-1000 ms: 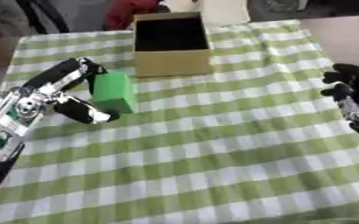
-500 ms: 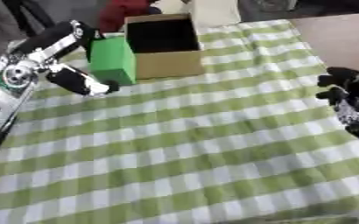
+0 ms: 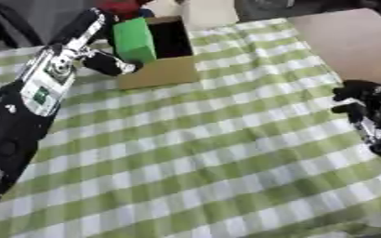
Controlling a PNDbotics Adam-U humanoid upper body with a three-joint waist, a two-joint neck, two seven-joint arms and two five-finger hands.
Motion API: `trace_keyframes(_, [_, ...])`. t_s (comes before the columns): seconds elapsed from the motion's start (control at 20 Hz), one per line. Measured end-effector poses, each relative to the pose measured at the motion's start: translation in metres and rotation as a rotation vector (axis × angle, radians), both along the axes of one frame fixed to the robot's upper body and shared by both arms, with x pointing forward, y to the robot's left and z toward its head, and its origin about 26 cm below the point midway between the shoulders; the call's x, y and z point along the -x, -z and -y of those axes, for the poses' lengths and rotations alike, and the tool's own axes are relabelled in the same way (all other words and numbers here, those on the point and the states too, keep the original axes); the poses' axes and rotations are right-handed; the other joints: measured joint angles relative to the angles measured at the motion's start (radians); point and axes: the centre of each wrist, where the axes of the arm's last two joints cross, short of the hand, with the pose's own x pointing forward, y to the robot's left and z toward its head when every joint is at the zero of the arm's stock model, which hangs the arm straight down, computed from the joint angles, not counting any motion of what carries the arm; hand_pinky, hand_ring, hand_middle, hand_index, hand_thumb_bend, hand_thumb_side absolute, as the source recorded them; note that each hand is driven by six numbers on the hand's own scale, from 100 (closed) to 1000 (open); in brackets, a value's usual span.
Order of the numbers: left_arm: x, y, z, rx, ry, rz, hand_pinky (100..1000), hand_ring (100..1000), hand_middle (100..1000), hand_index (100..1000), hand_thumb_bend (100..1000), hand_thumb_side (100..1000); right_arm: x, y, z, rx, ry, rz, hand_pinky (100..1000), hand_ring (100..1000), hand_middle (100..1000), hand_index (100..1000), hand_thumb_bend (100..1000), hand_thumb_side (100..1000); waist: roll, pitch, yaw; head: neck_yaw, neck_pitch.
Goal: Pick up objects on the table and place them in the box.
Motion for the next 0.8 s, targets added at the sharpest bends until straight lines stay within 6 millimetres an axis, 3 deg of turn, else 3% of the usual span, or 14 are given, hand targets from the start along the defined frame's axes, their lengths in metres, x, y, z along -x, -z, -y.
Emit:
trace_keyframes(0.15, [-0.009, 0.008, -0.006, 0.046, -0.094, 0.028, 756, 539, 483, 644, 422, 198, -0.002, -0.002, -0.006, 0.015, -0.038, 0.0, 731, 882, 655, 849, 100, 400, 0.007, 0.011, -0.029, 0.018, -0.014])
trace_keyframes(0.35, [-0.016, 0.016, -0.018, 0.102, -0.212, 0.063, 784, 625, 588, 731, 428, 264, -0.003, -0.002, -0.011, 0.03, -0.07, -0.003, 731, 882, 654, 848, 100, 402, 0.012, 0.019, -0.053, 0.033, -0.023])
trace_keyframes(0.5, [-0.019, 0.023, -0.025, 0.121, -0.259, 0.062, 841, 742, 754, 810, 583, 382, -0.004, -0.002, -0.012, 0.035, -0.081, -0.002, 731, 881, 653, 848, 100, 401, 0.012, 0.021, -0.062, 0.035, -0.026])
trace_keyframes(0.6, [-0.019, 0.026, -0.027, 0.121, -0.268, 0.062, 865, 789, 819, 843, 646, 436, -0.004, -0.002, -0.013, 0.036, -0.084, -0.001, 731, 881, 653, 847, 100, 401, 0.012, 0.021, -0.063, 0.035, -0.027])
trace_keyframes(0.8, [-0.019, 0.028, -0.029, 0.121, -0.268, 0.064, 900, 848, 895, 895, 671, 540, -0.004, -0.002, -0.013, 0.036, -0.084, -0.001, 731, 880, 652, 845, 100, 399, 0.012, 0.021, -0.061, 0.034, -0.028])
